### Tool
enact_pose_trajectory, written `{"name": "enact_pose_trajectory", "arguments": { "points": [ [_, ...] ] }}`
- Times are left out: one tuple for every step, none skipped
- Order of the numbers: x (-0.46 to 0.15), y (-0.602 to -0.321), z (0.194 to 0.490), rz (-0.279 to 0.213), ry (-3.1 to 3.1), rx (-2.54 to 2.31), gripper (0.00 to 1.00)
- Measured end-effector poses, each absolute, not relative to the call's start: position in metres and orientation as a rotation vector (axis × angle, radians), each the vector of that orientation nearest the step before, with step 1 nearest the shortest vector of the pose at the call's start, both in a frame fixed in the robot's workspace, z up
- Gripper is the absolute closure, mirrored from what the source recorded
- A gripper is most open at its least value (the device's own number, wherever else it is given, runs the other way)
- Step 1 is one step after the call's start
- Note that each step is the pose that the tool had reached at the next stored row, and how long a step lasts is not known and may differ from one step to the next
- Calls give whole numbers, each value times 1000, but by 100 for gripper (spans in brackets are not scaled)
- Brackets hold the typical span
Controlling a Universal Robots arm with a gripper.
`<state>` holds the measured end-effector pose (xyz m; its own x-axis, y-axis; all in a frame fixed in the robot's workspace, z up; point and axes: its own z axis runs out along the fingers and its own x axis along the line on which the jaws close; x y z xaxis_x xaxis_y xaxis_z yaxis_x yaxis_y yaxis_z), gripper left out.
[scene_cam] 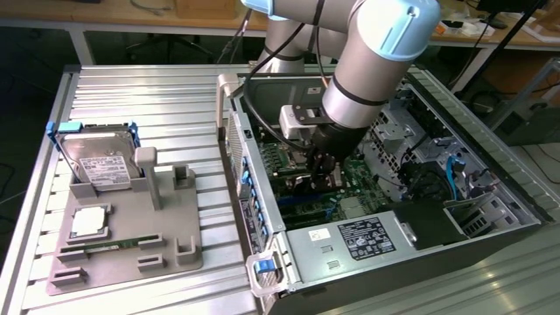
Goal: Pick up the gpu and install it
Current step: 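Insert the gpu into the slot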
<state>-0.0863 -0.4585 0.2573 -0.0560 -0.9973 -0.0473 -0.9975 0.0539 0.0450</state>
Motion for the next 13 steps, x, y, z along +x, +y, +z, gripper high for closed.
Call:
{"name": "enact_pose_trajectory", "arguments": {
  "points": [
    [-86,-458,257,103,2278,-2156,73],
    [-86,-457,257,103,2278,-2156,73],
    [-86,-457,257,103,2277,-2156,73],
    [-86,-457,257,103,2277,-2156,73],
    [-86,-457,257,103,2278,-2156,73],
    [-86,-457,256,103,2278,-2156,73],
    [-86,-457,256,103,2278,-2156,73],
    [-86,-457,255,103,2278,-2156,73],
    [-86,-457,254,103,2277,-2156,73],
    [-86,-457,253,103,2277,-2156,73],
    [-86,-457,253,103,2278,-2156,73],
    [-86,-457,252,103,2278,-2156,73],
    [-86,-457,252,102,2278,-2156,73]
  ]
}}
